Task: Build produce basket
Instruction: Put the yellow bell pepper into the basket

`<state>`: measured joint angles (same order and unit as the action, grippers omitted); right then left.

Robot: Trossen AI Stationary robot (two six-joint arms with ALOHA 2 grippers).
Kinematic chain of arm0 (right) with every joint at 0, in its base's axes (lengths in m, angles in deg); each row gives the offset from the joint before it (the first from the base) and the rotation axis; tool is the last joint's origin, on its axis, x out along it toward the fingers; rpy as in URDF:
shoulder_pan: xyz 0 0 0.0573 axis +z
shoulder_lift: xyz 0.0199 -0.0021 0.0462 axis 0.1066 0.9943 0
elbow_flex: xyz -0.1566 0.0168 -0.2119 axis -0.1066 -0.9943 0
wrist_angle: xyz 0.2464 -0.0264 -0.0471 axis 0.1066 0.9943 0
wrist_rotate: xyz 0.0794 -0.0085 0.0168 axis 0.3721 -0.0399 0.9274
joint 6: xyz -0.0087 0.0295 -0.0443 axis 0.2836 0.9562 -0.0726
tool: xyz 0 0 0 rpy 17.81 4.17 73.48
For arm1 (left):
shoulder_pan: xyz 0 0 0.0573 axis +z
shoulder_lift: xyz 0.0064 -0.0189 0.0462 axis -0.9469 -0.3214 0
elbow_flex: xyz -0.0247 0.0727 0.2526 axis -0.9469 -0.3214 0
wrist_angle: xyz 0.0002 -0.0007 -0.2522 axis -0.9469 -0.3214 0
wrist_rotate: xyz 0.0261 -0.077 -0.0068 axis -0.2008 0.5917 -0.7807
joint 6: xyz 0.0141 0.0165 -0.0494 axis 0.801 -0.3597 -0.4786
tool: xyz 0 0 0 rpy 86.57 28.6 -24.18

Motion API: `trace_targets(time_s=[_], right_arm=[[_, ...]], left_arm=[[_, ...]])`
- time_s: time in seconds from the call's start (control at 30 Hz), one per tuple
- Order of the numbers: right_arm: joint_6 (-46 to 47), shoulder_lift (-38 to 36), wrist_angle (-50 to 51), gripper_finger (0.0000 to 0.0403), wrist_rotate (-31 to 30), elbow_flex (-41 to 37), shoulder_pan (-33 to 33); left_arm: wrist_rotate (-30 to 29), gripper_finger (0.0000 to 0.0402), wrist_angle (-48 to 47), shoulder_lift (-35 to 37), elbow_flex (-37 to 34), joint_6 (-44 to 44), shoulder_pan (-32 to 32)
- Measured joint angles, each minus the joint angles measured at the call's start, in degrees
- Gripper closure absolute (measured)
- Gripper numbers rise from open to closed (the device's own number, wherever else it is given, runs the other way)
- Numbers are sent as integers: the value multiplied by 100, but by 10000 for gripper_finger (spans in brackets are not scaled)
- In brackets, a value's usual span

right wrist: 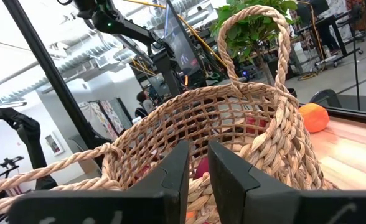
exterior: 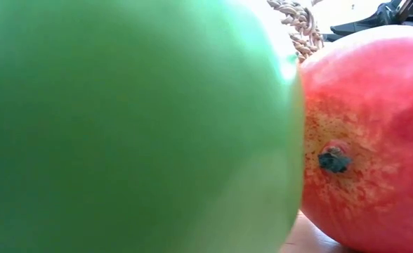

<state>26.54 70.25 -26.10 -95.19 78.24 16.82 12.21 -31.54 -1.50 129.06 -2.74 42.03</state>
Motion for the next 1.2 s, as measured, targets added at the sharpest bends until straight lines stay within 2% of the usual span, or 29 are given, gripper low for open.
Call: trace_targets(time_s=[0.43, 0.77, 0.87, 1.07, 1.2], right_arm=[[0, 2, 0, 338, 0, 0, -1], [0, 0, 0, 338, 0, 0, 0], [0, 0, 0, 338, 0, 1, 0], [0, 0, 0, 338, 0, 0, 0], [0, 0, 0, 338, 0, 0, -1]], left_arm=[[9, 95, -24, -6, 0, -6, 95], [8, 95, -58, -6, 0, -636, 93], [-11, 95, -30, -6, 0, -1954, 93], [-207, 95, 221, 2, -4, -5894, 240], [-208, 95, 197, 1, -4, -7516, 302]])
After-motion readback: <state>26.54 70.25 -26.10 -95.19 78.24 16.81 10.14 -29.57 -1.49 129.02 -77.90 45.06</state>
